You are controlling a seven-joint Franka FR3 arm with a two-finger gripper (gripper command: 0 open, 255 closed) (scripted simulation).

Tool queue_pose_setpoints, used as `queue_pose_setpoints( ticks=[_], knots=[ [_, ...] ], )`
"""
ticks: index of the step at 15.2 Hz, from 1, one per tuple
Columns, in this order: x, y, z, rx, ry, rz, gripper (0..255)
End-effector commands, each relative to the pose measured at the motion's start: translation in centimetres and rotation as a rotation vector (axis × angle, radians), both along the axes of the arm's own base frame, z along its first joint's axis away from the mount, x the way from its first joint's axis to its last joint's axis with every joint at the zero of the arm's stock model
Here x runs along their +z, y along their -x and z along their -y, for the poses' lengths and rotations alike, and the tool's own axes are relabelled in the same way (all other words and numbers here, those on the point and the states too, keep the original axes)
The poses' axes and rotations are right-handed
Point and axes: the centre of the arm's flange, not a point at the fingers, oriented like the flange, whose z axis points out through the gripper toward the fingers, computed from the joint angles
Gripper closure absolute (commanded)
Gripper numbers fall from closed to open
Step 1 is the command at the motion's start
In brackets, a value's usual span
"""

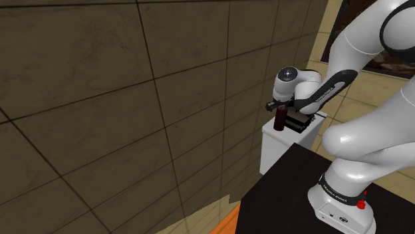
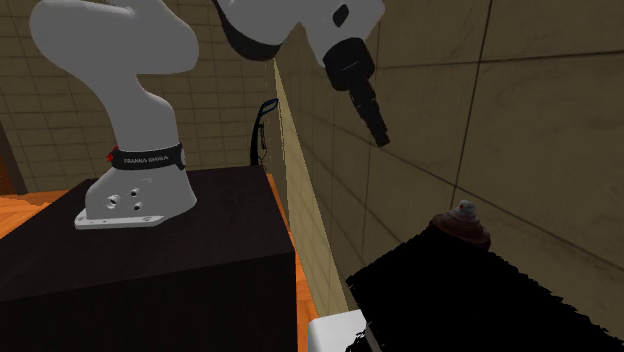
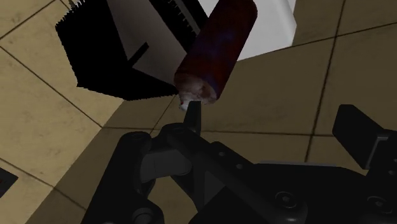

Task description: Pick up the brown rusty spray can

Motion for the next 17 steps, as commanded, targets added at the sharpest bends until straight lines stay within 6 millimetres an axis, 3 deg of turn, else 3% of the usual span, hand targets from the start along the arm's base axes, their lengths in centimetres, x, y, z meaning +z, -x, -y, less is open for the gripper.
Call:
queue_pose_setpoints(
  ticks=[1, 10, 17],
  knots=[
    [-1.5, -0.6, 1.7, -0.037, 0.030, 0.042, 0],
    [-6.7, -2.5, 10.4, -0.206, 0.164, 0.195, 0],
    [-10.4, -2.5, 10.4, -0.206, 0.164, 0.195, 0]
  ],
)
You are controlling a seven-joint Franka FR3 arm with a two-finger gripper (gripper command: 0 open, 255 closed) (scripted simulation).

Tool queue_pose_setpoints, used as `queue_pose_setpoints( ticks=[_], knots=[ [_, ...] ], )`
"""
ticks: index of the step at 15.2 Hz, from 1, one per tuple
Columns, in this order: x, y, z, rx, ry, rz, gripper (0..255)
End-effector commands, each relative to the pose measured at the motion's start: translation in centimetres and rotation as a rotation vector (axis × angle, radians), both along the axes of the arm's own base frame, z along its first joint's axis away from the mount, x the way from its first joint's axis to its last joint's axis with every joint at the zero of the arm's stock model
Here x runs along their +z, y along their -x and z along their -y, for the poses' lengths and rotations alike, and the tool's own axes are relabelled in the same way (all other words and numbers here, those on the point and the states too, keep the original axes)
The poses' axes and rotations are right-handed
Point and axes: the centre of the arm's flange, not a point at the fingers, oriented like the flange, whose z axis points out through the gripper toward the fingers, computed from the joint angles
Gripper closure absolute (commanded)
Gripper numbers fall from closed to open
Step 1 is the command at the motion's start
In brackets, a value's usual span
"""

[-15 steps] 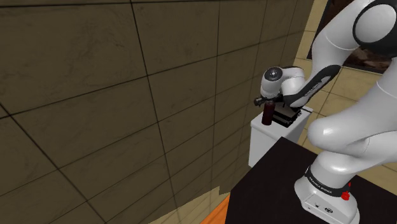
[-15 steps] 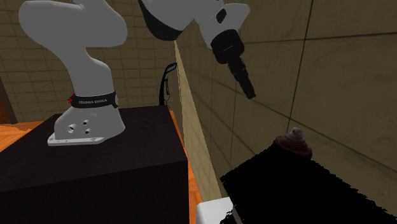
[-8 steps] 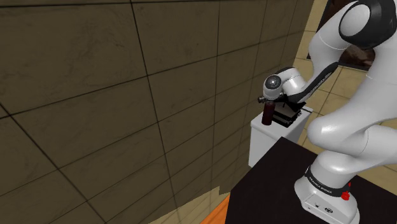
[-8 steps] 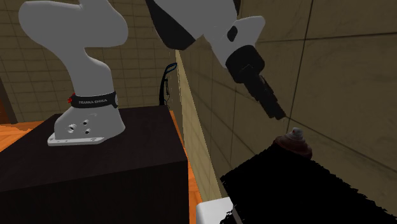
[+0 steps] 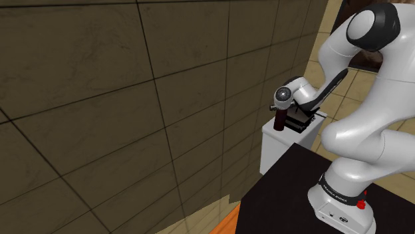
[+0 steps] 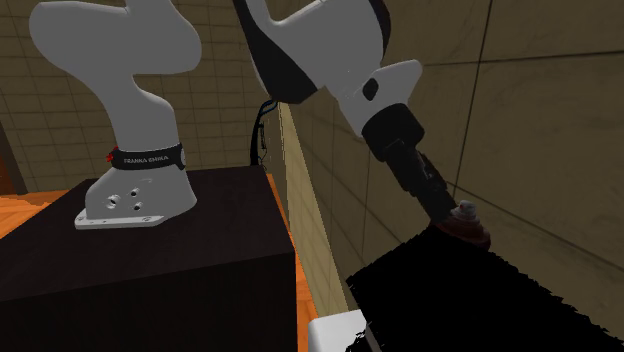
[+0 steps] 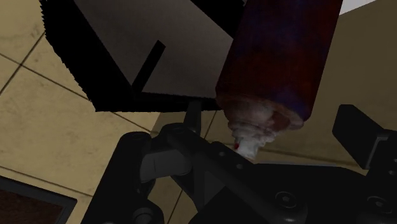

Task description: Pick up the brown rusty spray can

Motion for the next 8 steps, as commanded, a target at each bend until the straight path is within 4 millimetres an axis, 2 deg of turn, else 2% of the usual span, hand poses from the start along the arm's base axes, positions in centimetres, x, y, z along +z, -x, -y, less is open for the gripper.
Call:
queue_pose_setpoints(
  ticks=[1, 2, 3, 8],
  knots=[
    [-0.85, 0.17, 0.02, 0.000, 0.000, 0.001, 0],
    [-0.85, 0.17, 0.02, 0.000, 0.000, 0.001, 0],
    [-0.86, 0.11, 0.03, 0.000, 0.000, 0.001, 255],
    [-0.92, 0.21, -0.03, 0.000, 0.001, 0.000, 255]
  ],
)
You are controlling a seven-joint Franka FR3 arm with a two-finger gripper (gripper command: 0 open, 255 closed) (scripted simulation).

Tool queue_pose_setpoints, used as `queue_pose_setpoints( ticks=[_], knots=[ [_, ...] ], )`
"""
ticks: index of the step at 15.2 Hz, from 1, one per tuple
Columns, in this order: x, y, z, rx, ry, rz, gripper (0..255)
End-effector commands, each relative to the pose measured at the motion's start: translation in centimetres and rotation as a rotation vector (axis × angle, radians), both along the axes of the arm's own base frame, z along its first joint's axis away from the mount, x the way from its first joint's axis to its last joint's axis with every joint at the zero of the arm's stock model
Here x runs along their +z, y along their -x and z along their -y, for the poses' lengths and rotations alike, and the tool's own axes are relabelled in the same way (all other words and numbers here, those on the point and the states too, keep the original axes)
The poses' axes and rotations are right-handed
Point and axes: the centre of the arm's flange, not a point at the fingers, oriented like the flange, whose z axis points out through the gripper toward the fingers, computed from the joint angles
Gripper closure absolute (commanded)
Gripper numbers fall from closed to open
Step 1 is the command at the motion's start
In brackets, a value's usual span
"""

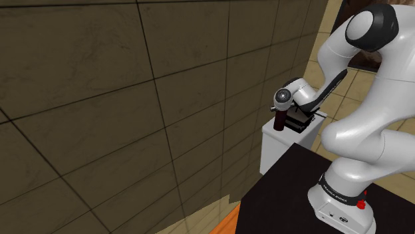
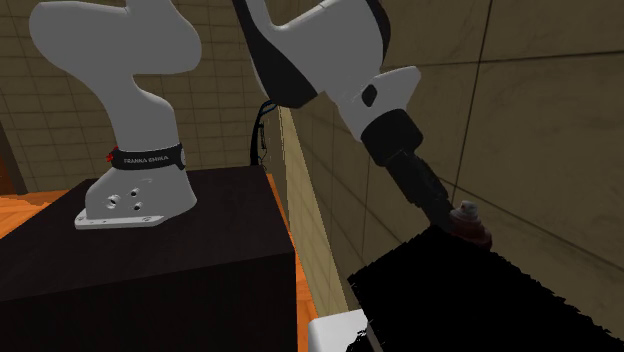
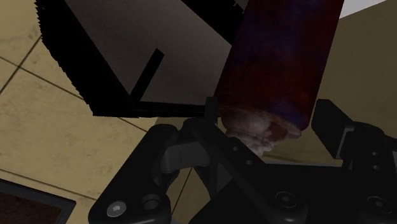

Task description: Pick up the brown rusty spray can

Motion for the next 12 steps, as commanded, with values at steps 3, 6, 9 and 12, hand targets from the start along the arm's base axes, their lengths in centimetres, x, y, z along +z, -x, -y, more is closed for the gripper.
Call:
queue_pose_setpoints(
  ticks=[3, 6, 9, 12],
  knots=[
    [-0.1, 0.1, -0.1, -0.001, -0.004, -0.003, 255],
    [0.9, 0.1, 0.0, -0.001, -0.004, -0.003, 255],
    [2.5, 0.1, 0.0, -0.001, -0.004, -0.003, 255],
    [4.1, 0.1, 0.0, -0.001, -0.004, -0.003, 255]
  ],
)
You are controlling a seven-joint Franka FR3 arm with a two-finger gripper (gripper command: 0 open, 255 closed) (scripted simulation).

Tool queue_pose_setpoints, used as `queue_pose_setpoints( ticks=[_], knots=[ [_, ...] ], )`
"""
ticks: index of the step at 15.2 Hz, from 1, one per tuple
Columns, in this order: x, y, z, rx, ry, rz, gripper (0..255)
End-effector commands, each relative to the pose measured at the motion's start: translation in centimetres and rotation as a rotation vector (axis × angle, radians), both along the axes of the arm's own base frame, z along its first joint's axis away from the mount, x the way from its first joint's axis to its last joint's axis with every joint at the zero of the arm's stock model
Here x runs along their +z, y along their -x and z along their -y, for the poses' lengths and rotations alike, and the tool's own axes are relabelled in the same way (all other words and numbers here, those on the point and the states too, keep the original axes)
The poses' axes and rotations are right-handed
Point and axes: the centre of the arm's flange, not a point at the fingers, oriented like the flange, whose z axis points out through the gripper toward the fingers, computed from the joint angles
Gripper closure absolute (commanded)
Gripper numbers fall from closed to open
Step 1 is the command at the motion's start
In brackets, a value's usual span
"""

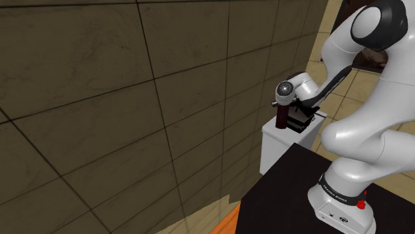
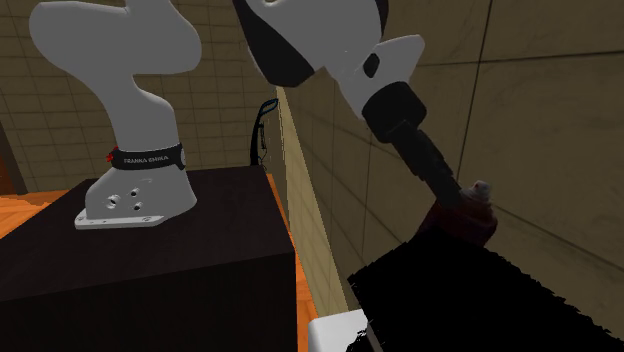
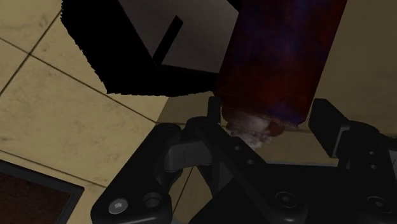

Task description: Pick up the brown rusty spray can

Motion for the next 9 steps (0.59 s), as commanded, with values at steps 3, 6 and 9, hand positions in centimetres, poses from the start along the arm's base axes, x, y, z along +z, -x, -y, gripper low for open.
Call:
queue_pose_setpoints(
  ticks=[3, 6, 9],
  knots=[
    [2.1, 0.0, 0.0, 0.000, 0.000, 0.000, 255],
    [3.7, 0.0, 0.0, 0.000, 0.000, 0.000, 255],
    [4.3, 0.0, 0.0, 0.000, 0.000, 0.000, 255]
  ],
)
